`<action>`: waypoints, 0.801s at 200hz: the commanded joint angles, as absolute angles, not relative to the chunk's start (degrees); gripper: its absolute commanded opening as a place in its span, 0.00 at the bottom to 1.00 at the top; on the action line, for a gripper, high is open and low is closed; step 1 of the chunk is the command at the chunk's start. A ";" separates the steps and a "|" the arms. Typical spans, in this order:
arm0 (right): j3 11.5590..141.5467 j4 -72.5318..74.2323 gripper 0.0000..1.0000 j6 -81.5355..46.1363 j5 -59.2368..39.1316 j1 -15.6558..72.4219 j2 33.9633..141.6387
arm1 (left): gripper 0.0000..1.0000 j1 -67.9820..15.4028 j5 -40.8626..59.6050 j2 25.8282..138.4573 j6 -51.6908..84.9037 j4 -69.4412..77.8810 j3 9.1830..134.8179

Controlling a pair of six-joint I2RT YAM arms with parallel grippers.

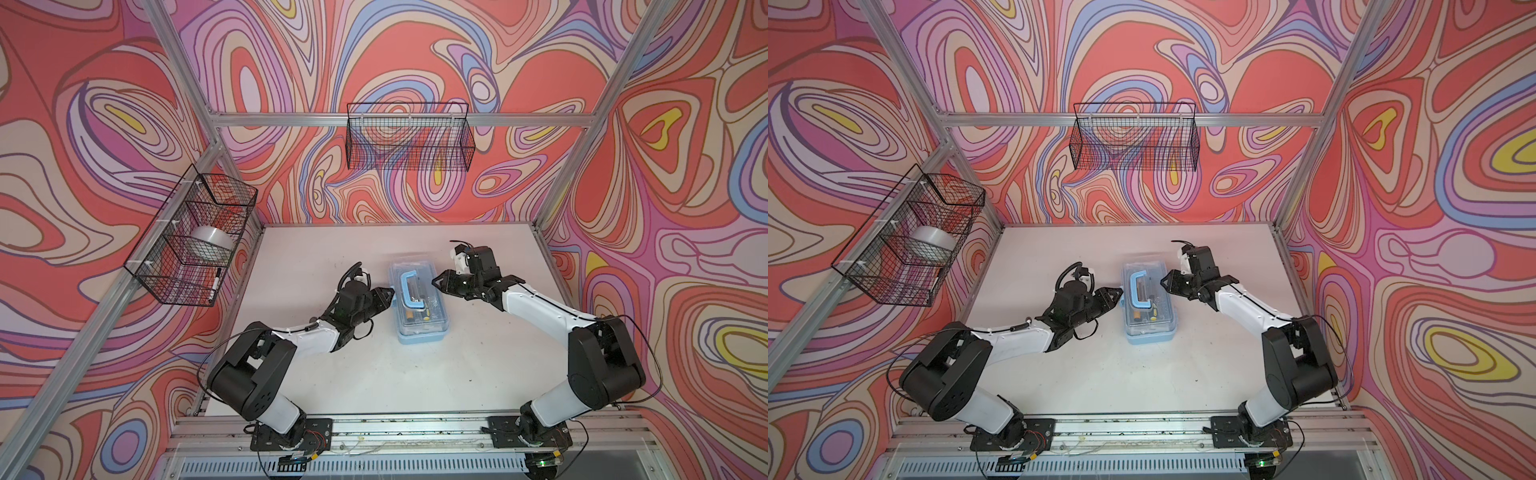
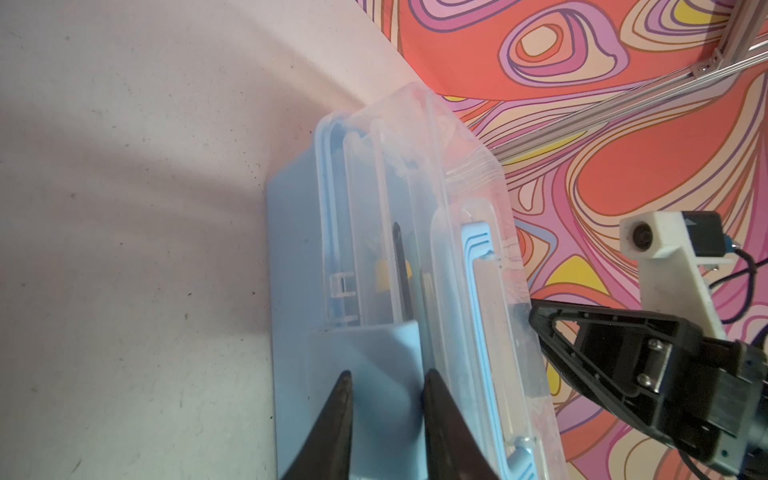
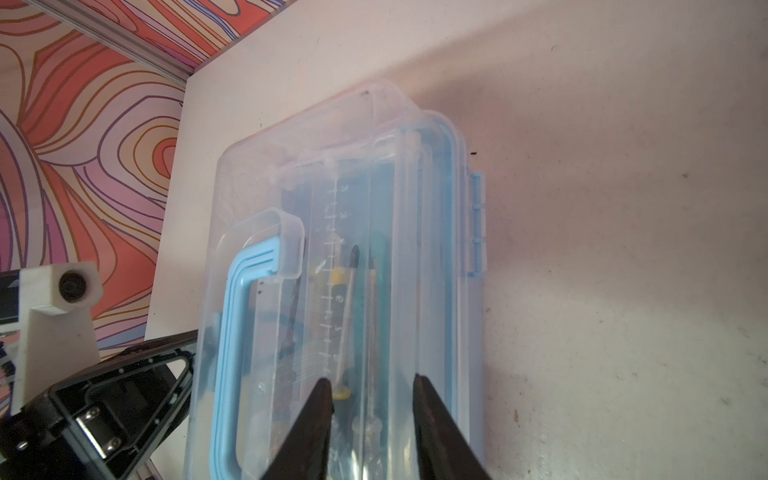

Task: Pack the tool kit

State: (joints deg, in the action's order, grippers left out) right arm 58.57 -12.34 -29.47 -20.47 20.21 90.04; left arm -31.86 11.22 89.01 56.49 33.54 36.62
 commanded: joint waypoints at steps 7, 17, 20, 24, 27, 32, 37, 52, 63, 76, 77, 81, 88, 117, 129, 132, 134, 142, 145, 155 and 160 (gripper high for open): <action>57.66 -16.26 0.33 -28.65 -20.90 20.92 93.34 | 0.30 -32.17 12.62 89.39 54.78 28.98 38.06; 57.74 -16.30 0.33 -28.65 -20.86 20.91 93.56 | 0.30 -32.21 12.42 89.59 54.50 28.34 38.28; 57.74 -16.26 0.33 -28.64 -20.83 20.93 93.60 | 0.30 -32.25 12.40 89.63 54.49 28.31 38.34; 57.74 -16.26 0.33 -28.65 -20.83 20.92 93.69 | 0.30 -32.21 12.52 89.74 54.43 28.53 38.26; 57.82 -16.26 0.33 -28.65 -20.83 20.92 93.76 | 0.29 -32.25 12.60 89.88 54.48 28.64 38.29; 57.83 -16.34 0.33 -28.65 -20.84 20.92 93.84 | 0.29 -32.23 12.73 89.99 54.43 28.86 38.31; 57.97 -16.35 0.33 -28.63 -20.83 20.91 94.00 | 0.29 -32.26 12.81 90.13 54.64 28.98 38.24; 58.03 -16.26 0.33 -28.61 -20.83 20.92 94.37 | 0.28 -32.26 13.00 90.65 54.97 29.91 38.15; 58.22 -16.38 0.33 -28.66 -20.96 20.92 94.65 | 0.27 -32.26 12.99 90.93 55.02 30.05 38.21; 58.57 -16.48 0.33 -28.65 -21.17 20.92 94.97 | 0.26 -32.26 12.89 91.05 54.97 29.83 38.32; 58.64 -16.50 0.33 -28.65 -21.18 20.92 94.99 | 0.26 -32.26 12.91 91.05 54.95 29.85 38.28; 58.73 -16.52 0.33 -28.65 -21.18 20.90 95.01 | 0.26 -32.21 12.92 91.05 54.91 29.84 38.22; 58.79 -16.52 0.33 -28.65 -21.18 20.87 95.10 | 0.26 -32.19 12.83 91.08 54.93 29.73 38.24; 59.24 -16.61 0.33 -28.65 -21.53 20.87 95.53 | 0.26 -32.26 12.89 91.45 55.18 29.36 38.30; 59.38 -16.52 0.33 -28.74 -21.67 20.89 95.71 | 0.26 -32.26 13.24 91.73 55.28 29.70 38.31; 59.45 -16.52 0.33 -28.73 -21.70 20.91 95.71 | 0.26 -32.23 13.25 91.75 55.28 29.60 38.36; 59.45 -16.52 0.33 -28.74 -21.71 20.92 95.73 | 0.26 -32.25 13.20 91.76 55.35 29.55 38.33; 59.42 -16.52 0.33 -28.74 -21.73 20.92 95.78 | 0.26 -32.32 13.25 91.89 55.46 29.74 38.24; 59.49 -16.52 0.33 -28.70 -21.79 20.90 95.72 | 0.26 -32.34 13.31 91.93 55.46 29.79 38.24; 59.44 -16.52 0.33 -28.69 -21.71 20.92 95.72 | 0.26 -32.34 13.52 92.15 55.54 29.89 38.37; 59.35 -16.46 0.33 -28.72 -21.71 20.85 95.76 | 0.25 -32.31 13.49 92.30 55.63 30.16 38.30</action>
State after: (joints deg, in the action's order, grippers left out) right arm 60.53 -12.14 -29.47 -20.67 19.84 92.07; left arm -31.57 11.00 90.59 55.53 31.40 37.63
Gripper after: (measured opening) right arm 0.329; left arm 0.257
